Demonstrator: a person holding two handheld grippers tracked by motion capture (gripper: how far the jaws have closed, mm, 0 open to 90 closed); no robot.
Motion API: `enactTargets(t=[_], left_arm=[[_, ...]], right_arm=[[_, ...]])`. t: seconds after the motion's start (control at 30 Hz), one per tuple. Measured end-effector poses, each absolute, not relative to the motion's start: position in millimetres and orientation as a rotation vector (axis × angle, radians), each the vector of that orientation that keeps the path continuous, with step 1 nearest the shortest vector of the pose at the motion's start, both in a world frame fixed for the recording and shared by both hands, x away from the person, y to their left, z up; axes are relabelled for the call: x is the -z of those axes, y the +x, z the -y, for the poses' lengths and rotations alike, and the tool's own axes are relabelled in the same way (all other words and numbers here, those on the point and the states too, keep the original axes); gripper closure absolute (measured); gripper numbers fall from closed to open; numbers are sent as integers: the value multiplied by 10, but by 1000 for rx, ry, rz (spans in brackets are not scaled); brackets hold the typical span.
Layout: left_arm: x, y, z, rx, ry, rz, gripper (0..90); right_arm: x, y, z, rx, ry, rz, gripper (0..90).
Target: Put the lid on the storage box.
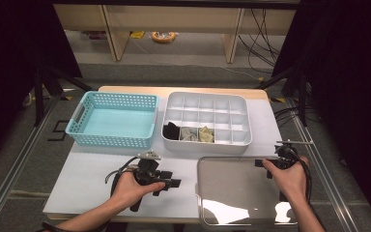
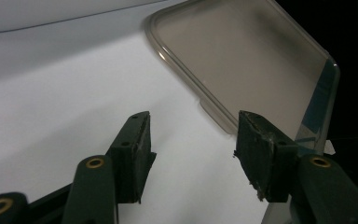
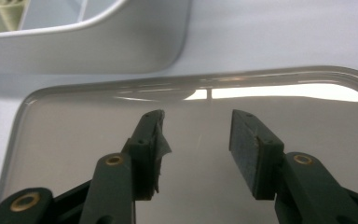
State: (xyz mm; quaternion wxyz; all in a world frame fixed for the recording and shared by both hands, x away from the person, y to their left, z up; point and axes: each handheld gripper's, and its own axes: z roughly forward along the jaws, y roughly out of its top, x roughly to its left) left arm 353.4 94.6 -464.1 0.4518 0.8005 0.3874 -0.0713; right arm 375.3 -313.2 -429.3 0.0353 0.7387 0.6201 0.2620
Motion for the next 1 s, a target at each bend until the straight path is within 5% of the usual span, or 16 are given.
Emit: enactTargets(t=[0.2, 0.43, 1.0], left_arm=[[4664, 3516, -835, 197, 2004, -934, 452], [4656, 3523, -817, 185, 2007, -931, 462], [4678, 3538, -812, 178, 2006, -941, 479]], right_arm=[[4363, 3738, 3446, -813, 2128, -2036, 582], [4371, 3683, 3603, -767, 2289, -1881, 900], [4435, 3554, 4101, -509, 2312, -1852, 900]])
